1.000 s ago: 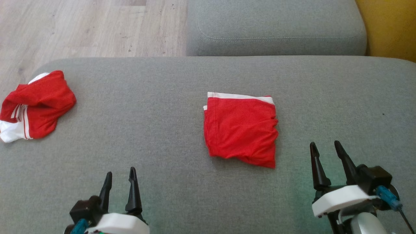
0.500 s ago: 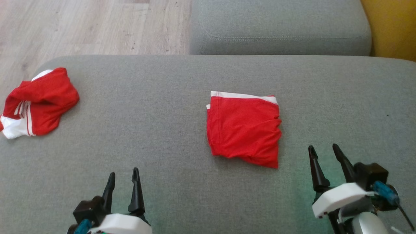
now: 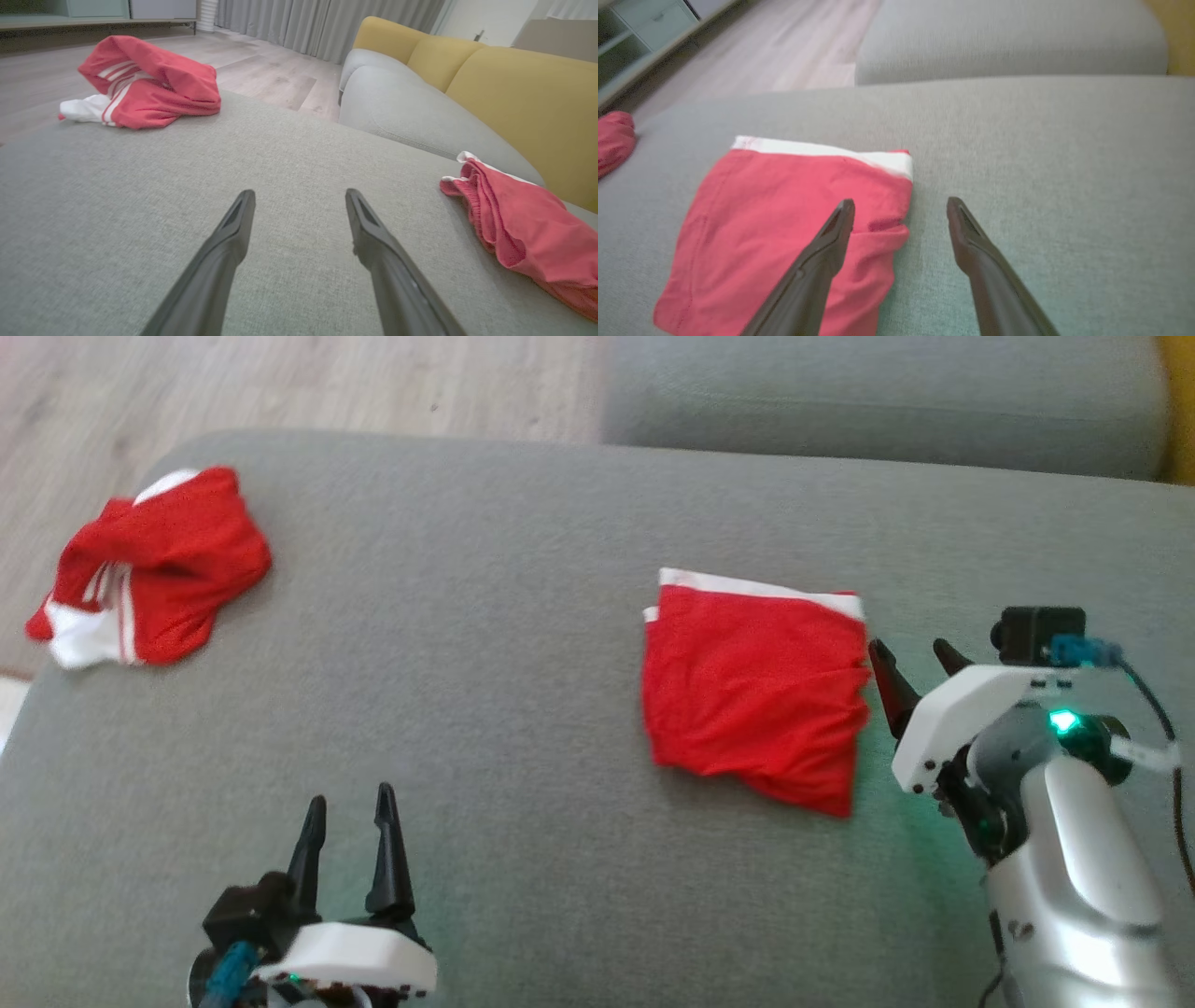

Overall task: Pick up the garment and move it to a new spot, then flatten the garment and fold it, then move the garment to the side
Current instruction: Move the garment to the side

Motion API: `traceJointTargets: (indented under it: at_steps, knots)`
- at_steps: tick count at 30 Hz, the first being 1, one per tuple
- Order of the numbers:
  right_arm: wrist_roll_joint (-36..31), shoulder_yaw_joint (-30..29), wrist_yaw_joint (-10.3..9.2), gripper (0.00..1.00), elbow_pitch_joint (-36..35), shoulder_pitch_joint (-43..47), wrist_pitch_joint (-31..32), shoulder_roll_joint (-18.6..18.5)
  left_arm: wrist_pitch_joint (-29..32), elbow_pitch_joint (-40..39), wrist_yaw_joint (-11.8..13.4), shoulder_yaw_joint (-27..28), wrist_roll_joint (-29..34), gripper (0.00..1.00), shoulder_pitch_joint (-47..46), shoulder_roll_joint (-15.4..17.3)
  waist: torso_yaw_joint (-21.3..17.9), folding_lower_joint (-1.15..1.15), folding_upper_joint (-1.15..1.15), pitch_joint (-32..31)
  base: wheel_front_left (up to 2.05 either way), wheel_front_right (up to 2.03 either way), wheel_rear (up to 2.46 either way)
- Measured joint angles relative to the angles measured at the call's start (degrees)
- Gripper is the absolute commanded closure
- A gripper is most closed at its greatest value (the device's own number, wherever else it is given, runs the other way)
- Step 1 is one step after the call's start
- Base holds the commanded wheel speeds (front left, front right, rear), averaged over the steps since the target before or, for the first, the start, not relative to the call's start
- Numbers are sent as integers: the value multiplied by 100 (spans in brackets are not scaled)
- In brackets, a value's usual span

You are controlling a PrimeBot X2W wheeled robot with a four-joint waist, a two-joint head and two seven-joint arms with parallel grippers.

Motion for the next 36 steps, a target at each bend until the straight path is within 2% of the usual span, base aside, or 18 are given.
traceJointTargets:
  at_steps: [6,10,11,12,13,14,15,17,21,26,31,36]
  knots:
    - [-104,-97,-1,0,626,-343,810,-91,-1,-3,-81,52,135,0,-11,-122,342,0,0,243,0,0,0]
    - [-107,-208,0,0,987,-471,954,-229,-1,2,-131,51,219,0,-25,-221,538,0,0,403,0,0,0]
    - [-118,-229,0,4,1038,-502,953,-247,-1,10,-155,53,232,0,-41,-240,576,0,0,442,0,0,0]
    - [-120,-252,0,34,1077,-557,949,-258,-1,20,-175,53,259,0,-70,-249,609,0,0,480,0,0,0]
    - [-120,-268,0,51,1109,-626,936,-268,-1,21,-179,54,282,0,-104,-254,635,0,0,517,0,0,0]
    - [-120,-267,0,51,1151,-693,896,-277,-1,21,-181,55,318,0,-127,-254,653,0,0,550,0,0,0]
    - [-118,-259,0,60,1181,-743,876,-279,-1,20,-183,55,337,0,-140,-256,661,0,0,583,0,0,0]
    - [-107,-197,0,100,1226,-809,775,-276,-1,18,-227,54,377,0,-147,-256,634,0,0,631,0,0,0]
    - [-104,-93,0,100,1244,-836,536,-281,-1,-7,-234,52,459,0,-192,-254,493,-1,0,687,0,0,0]
    - [-94,-32,0,100,1249,-1020,283,-454,-2,-155,-274,43,547,0,-398,-247,73,0,0,803,0,0,0]
    - [-27,-5,0,100,1060,-1201,176,-820,9,-349,-272,3,659,0,-556,-227,-559,0,0,950,0,0,0]
    - [-2,-76,0,100,962,-1406,53,-893,177,-558,-267,-118,767,0,-705,-121,-1326,0,0,1115,0,0,0]
